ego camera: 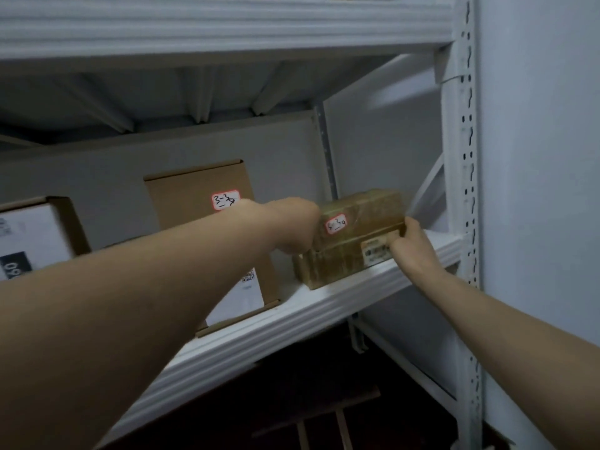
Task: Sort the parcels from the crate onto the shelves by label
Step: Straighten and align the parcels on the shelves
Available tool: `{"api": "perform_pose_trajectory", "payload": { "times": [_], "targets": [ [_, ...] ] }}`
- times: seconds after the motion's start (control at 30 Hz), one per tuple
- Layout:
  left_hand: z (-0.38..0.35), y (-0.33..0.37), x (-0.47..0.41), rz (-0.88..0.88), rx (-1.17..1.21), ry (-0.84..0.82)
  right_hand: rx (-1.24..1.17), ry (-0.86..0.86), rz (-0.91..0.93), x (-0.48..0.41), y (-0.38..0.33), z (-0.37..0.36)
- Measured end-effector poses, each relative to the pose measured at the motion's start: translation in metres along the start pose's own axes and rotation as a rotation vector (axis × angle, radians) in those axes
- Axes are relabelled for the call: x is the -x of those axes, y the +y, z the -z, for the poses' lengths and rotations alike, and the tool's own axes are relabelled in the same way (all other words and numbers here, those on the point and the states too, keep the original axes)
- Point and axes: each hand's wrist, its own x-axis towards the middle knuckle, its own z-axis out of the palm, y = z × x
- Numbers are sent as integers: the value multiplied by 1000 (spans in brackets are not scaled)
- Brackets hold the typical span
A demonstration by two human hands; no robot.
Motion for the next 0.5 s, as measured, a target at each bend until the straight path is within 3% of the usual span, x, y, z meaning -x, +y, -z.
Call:
{"api": "perform_pose_trajectory", "payload": {
  "times": [0.13, 0.5],
  "targets": [
    [6, -3, 11, -5, -154, 32, 9, 16, 40, 14, -9, -13],
    [7, -12, 26, -8, -243, 10, 120, 47, 45, 36, -17, -25]
  ]
}}
